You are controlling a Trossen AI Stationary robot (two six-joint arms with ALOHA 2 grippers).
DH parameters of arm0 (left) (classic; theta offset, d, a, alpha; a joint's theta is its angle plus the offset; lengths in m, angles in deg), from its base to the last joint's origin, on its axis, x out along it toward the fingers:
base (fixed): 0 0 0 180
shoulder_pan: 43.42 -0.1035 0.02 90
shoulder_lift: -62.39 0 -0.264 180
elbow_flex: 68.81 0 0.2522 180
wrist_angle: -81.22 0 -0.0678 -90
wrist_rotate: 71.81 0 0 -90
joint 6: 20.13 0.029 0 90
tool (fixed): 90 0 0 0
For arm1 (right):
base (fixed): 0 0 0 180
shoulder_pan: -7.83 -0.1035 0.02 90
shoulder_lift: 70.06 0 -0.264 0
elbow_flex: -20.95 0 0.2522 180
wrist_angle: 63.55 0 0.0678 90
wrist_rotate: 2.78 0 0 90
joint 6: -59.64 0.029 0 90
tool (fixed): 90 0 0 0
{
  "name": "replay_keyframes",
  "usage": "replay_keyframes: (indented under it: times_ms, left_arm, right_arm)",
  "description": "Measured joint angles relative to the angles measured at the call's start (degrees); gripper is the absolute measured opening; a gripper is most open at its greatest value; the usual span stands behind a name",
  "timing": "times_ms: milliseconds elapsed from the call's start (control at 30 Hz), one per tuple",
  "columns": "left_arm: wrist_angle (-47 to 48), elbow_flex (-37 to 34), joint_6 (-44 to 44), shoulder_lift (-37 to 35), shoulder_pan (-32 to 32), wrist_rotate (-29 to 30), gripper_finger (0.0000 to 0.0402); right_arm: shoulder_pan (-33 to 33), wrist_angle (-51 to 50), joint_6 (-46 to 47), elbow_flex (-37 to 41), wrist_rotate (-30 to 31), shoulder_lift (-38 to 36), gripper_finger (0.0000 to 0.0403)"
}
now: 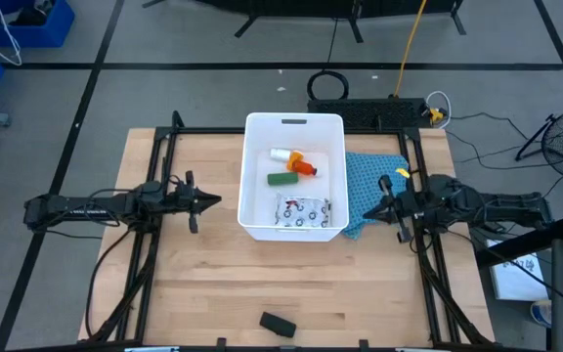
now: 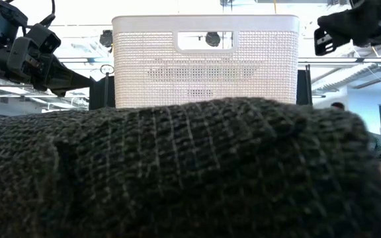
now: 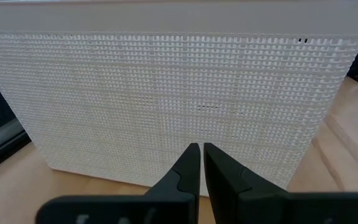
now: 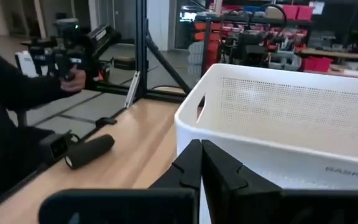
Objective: Pick & place medical supplies in basket/bin
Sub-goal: Put the black bandage into the white bin
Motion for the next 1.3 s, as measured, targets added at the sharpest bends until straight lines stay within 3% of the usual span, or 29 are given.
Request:
replay_keyframes:
  times_ms: [233,533,767,933,1100,1300]
  left_arm:
    - [1.8,0.0,-1.4,0.0,0.0,0.0,0.0026]
    - [-0.1,0.3,-3.7,0.0,0.0,-1.1,0.0026]
    - [6.5,15.9,-3.2,2.8,5.8,-2.5,0.0026]
    - [9.4,30.7,-0.3,14.5,16.9,3.0,0.0026]
    - [18.1,44.2,-1.3,34.8,30.2,15.4,0.0026]
    - [20.6,57.1,-6.3,57.5,41.3,19.3,0.0026]
  right_arm:
    - [-0.2,3.0,-1.7,3.9,-0.7,-5.1,0.0]
    - [-0.1,17.5,-3.1,11.2,2.1,-6.1,0.0]
    - [-0.1,20.8,-4.1,12.3,2.2,-6.1,0.0]
    - [-0.1,20.5,-4.7,12.3,2.2,-5.9,0.0]
    - [-0.1,20.1,-5.0,12.3,2.2,-5.9,0.0]
    - [-0.1,19.8,-5.2,12.3,2.2,-5.9,0.0]
